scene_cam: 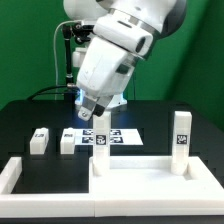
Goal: Assemble desk
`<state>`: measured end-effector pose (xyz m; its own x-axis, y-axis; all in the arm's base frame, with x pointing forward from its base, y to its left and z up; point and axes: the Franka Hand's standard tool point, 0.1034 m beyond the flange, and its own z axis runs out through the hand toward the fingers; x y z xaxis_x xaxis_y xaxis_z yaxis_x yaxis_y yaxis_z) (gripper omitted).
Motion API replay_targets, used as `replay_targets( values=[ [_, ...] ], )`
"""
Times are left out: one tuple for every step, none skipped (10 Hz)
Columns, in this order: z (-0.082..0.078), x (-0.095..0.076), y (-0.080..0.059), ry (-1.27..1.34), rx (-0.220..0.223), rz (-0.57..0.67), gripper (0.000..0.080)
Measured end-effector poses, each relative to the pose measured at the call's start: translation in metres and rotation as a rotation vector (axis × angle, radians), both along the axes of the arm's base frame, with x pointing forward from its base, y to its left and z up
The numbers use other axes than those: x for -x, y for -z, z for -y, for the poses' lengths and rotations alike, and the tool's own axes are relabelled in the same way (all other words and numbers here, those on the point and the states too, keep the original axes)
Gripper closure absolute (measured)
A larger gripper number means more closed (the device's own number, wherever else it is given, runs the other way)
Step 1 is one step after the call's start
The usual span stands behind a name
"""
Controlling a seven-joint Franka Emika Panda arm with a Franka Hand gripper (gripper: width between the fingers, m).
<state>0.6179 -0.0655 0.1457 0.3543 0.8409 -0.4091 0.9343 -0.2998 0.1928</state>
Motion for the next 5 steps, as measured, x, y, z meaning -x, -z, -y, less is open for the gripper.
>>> replay_targets(
  values=[
    [-0.007,-0.001,0.003,-0.005,0.015,-0.017,0.0151],
    [-0.011,0.003,0.006,0.020,0.051,-0.041,0.0151],
    [-0.015,0.003,0.009,0.013,0.062,-0.055,0.0151],
    [-0.010,0.003,0.006,0.020,0.060,-0.056,0.0151],
    [0.007,0.011,-0.003,0.094,0.072,-0.083,0.0151]
  ],
)
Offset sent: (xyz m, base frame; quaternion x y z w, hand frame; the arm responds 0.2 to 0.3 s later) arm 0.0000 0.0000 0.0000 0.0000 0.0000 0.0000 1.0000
